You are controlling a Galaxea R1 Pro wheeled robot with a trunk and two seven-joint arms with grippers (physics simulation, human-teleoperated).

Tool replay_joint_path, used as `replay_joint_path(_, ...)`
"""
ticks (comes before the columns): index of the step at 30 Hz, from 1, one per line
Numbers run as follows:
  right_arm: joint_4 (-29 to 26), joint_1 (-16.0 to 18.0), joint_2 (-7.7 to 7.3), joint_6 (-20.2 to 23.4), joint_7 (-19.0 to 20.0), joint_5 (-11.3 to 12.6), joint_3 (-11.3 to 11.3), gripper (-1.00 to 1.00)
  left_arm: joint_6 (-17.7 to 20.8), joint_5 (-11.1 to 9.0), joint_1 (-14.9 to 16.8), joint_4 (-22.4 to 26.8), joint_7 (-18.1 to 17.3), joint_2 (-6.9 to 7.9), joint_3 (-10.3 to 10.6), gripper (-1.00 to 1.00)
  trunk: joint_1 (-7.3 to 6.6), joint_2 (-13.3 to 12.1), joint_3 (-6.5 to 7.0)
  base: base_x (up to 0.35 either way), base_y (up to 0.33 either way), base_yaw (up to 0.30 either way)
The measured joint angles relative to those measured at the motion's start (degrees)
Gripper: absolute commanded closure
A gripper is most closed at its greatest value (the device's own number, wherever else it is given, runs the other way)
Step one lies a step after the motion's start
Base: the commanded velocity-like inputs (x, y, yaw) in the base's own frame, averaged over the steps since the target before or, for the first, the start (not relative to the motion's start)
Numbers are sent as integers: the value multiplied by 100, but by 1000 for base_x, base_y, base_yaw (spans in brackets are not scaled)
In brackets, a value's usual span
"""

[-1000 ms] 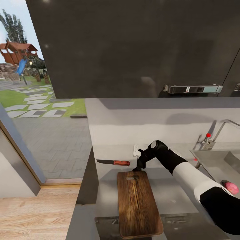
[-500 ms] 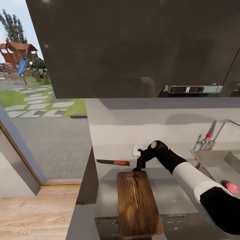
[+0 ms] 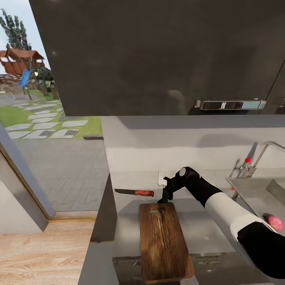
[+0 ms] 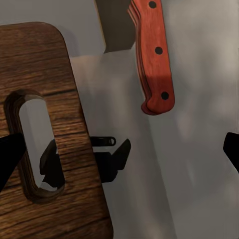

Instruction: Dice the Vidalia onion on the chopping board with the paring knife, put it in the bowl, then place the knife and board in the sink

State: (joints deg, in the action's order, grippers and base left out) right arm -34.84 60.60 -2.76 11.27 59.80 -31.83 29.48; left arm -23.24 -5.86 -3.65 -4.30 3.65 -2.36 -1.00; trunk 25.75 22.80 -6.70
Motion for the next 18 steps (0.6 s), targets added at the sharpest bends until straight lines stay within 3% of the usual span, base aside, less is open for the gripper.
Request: replay_joint_path(18,0,0,-9,-8,0,0,0,-100,0,0,0,0,0,0,0,-100,0,0,-161,0,0,0)
